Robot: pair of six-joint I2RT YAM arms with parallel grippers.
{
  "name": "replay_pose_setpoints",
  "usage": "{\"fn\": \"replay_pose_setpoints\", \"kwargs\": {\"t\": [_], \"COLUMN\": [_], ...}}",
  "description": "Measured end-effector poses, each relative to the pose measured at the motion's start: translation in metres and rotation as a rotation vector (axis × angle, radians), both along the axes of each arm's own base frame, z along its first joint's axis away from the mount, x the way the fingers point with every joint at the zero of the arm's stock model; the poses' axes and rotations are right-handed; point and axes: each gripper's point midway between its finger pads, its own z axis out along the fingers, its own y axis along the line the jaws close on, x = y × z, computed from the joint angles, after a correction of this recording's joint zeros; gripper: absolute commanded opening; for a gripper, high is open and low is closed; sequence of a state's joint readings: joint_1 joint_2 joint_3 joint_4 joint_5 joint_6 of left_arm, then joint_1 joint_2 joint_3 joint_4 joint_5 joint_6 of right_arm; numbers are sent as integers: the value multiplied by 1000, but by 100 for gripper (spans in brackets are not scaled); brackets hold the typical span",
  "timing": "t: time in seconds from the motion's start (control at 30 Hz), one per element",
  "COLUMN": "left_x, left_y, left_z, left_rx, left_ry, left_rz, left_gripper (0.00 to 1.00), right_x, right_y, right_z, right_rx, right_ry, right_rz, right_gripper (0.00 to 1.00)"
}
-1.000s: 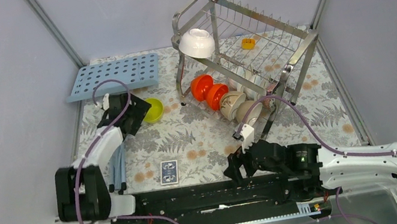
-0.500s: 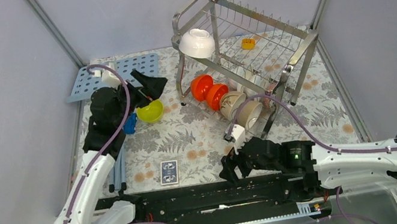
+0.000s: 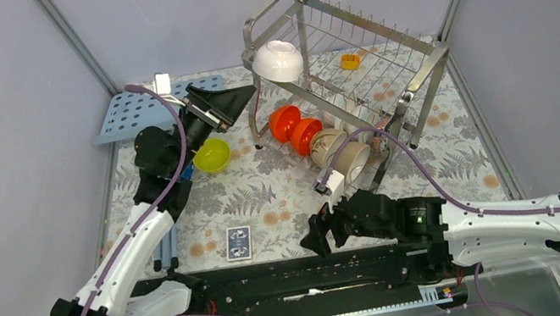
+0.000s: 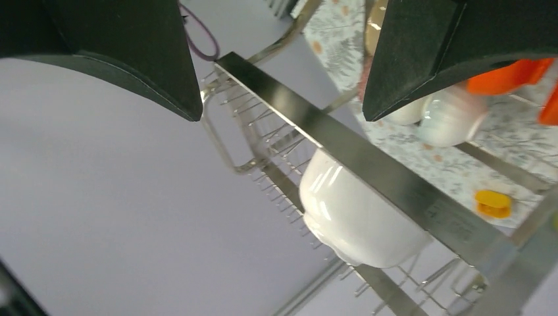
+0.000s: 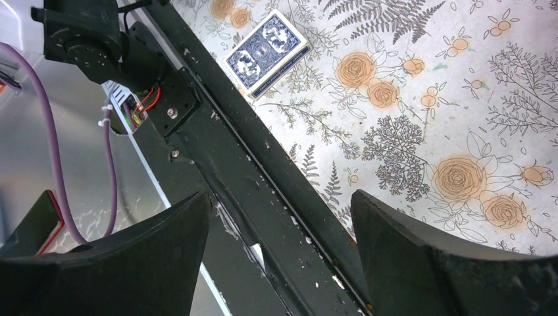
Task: Unload the bowls from the dish rack
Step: Place the bowl at the center of the board, then pick up the bowl from the dish rack.
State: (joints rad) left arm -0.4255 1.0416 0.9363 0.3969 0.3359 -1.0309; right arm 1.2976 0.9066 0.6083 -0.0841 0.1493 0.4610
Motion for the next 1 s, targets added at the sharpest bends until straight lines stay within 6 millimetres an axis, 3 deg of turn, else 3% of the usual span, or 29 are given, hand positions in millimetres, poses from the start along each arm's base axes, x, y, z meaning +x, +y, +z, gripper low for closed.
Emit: {"fn": "replay_pose_setpoints", "kwargs": {"t": [0.13, 0.4, 0.7, 1.0], "left_x": [3, 16, 18, 32], "left_y": [-9, -25, -28, -35], "left_z": [3, -22, -14, -24], "left_rx": [-90, -213, -311, -379], "left_ry": [22, 119, 93, 117], "left_rz": [-56, -160, -216, -259], "left_gripper": [98, 93, 85, 77], "right_x": [1, 0, 0, 0], "right_y": [-3, -4, -6, -6], "right_z": [1, -1, -2, -3], "right_rx": [22, 31, 41, 42], "right_ry": [2, 21, 33, 33], "right_rz": [-21, -33, -47, -49], "right_gripper": [84, 83, 82, 82]}}
